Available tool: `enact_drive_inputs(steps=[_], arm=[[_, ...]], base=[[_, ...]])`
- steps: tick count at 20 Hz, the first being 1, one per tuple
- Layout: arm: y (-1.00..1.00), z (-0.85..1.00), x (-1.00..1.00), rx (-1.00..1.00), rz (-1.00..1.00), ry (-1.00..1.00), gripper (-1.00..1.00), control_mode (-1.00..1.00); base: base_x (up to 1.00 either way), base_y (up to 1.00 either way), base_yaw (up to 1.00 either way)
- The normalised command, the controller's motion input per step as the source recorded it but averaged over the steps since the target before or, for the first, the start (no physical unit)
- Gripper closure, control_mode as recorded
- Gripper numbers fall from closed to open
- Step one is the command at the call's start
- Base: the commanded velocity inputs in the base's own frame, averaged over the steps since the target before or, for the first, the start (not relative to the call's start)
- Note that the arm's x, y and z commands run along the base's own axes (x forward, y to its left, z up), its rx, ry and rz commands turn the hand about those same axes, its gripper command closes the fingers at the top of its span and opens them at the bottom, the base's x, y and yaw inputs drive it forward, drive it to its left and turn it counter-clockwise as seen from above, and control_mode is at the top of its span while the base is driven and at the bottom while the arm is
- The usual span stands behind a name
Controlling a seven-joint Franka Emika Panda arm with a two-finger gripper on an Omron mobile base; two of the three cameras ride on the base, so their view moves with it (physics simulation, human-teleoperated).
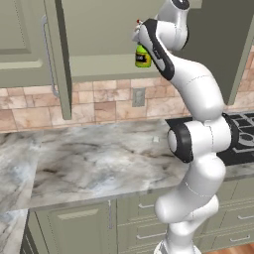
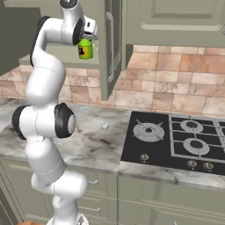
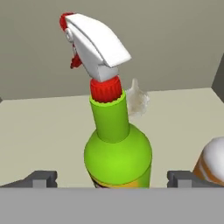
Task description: Pick the soap dispenser and spray from the cabinet and place them on the counter.
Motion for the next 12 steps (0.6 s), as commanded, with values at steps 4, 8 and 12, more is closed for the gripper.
enact_drive_inputs(steps=[4,8,12], arm=[[0.00,-0.01,0.34,0.00,0.00,-0.03,-1.00,-1.00],[0.00,0.00,0.34,0.00,0.00,0.00,-1.00,-1.00],[0.00,0.00,0.36,0.00,0.00,0.00,-1.00,-1.00]], base=[[0.00,0.00,0.00],[0.00,0.00,0.00],[0.00,0.00,0.00]])
